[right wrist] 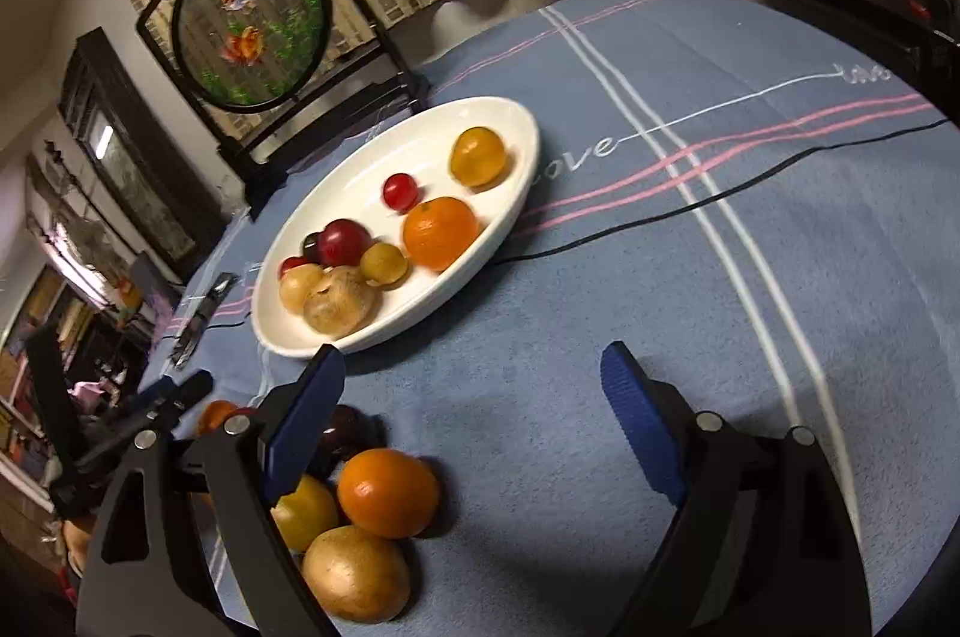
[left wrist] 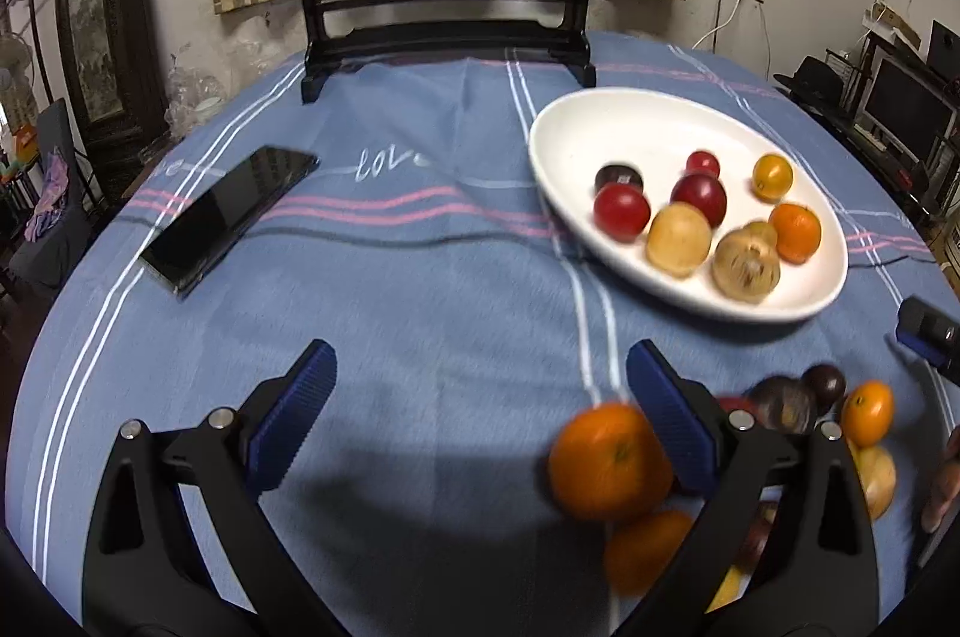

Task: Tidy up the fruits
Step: 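Move both tools back from the plate toward the fruit cluster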

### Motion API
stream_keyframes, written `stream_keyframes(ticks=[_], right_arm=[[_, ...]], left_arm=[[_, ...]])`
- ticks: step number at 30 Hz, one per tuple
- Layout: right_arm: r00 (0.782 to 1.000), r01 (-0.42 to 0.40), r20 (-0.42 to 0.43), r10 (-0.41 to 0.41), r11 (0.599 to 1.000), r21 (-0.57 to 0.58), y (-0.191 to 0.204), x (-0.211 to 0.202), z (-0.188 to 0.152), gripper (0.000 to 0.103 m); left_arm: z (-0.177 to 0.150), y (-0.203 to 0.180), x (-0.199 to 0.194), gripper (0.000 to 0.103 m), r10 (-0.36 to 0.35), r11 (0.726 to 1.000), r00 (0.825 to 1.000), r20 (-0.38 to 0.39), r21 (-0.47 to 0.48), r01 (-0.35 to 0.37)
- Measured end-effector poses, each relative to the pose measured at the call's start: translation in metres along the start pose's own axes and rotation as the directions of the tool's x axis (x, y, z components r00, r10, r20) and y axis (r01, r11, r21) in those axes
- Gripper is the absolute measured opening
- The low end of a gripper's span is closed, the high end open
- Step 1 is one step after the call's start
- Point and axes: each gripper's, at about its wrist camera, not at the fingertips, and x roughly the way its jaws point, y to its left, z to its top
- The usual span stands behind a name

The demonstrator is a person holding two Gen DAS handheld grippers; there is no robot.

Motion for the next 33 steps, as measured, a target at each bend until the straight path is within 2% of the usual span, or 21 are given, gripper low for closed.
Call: stream_keyframes(ticks=[2,4,8,10,12,17,23,26,29,31,32,33], right_arm=[[0.998,-0.057,0.001,0.057,0.998,0.003,0.003,-0.005,-0.005,0.088],[0.997,-0.080,-0.001,0.080,0.997,-0.014,0.008,-0.010,-0.010,0.091],[0.989,-0.144,-0.008,0.144,0.990,0.001,0.008,-0.018,-0.018,0.092],[0.991,-0.136,-0.001,0.137,0.990,0.029,0.003,-0.021,-0.020,0.092],[0.992,-0.124,0.004,0.124,0.992,0.032,0.003,-0.024,-0.020,0.092],[0.994,-0.110,-0.026,0.109,0.991,-0.079,0.022,-0.036,-0.033,0.092],[0.994,0.003,-0.100,-0.034,0.956,-0.292,0.048,-0.041,-0.055,0.092],[0.986,0.060,-0.121,-0.117,0.918,-0.392,0.057,-0.038,-0.068,0.092],[0.980,0.071,-0.133,-0.145,0.892,-0.446,0.064,-0.035,-0.076,0.092],[0.976,0.089,-0.136,-0.171,0.880,-0.467,0.067,-0.032,-0.079,0.088],[0.972,0.097,-0.141,-0.187,0.870,-0.484,0.070,-0.029,-0.080,0.080],[0.969,0.099,-0.150,-0.199,0.861,-0.499,0.073,-0.025,-0.080,0.076]], left_arm=[[-0.007,0.005,-0.005,0.099,-0.022,1.000,1.000,0.009,-0.021,0.022],[-0.009,0.011,-0.010,0.099,-0.032,0.998,0.999,0.010,-0.044,0.033],[-0.012,0.029,-0.012,0.100,-0.062,0.989,0.998,-0.009,-0.138,0.060],[-0.018,0.034,-0.005,0.100,-0.091,0.981,0.994,-0.060,-0.176,0.080],[-0.023,0.036,-0.009,0.100,-0.104,0.976,0.993,-0.060,-0.200,0.090],[-0.031,0.030,-0.015,0.100,-0.070,0.983,0.995,-0.076,-0.173,0.056],[-0.040,0.013,-0.026,0.100,-0.057,0.995,0.995,-0.079,-0.088,0.050],[-0.044,0.016,-0.029,0.100,-0.076,0.992,0.994,-0.083,-0.106,0.067],[-0.047,0.022,-0.030,0.100,-0.093,0.988,0.992,-0.090,-0.133,0.081],[-0.048,0.022,-0.030,0.100,-0.094,0.987,0.991,-0.091,-0.138,0.081],[-0.048,0.022,-0.031,0.100,-0.092,0.988,0.992,-0.090,-0.135,0.079],[-0.048,0.022,-0.030,0.100,-0.091,0.988,0.992,-0.090,-0.134,0.079]])
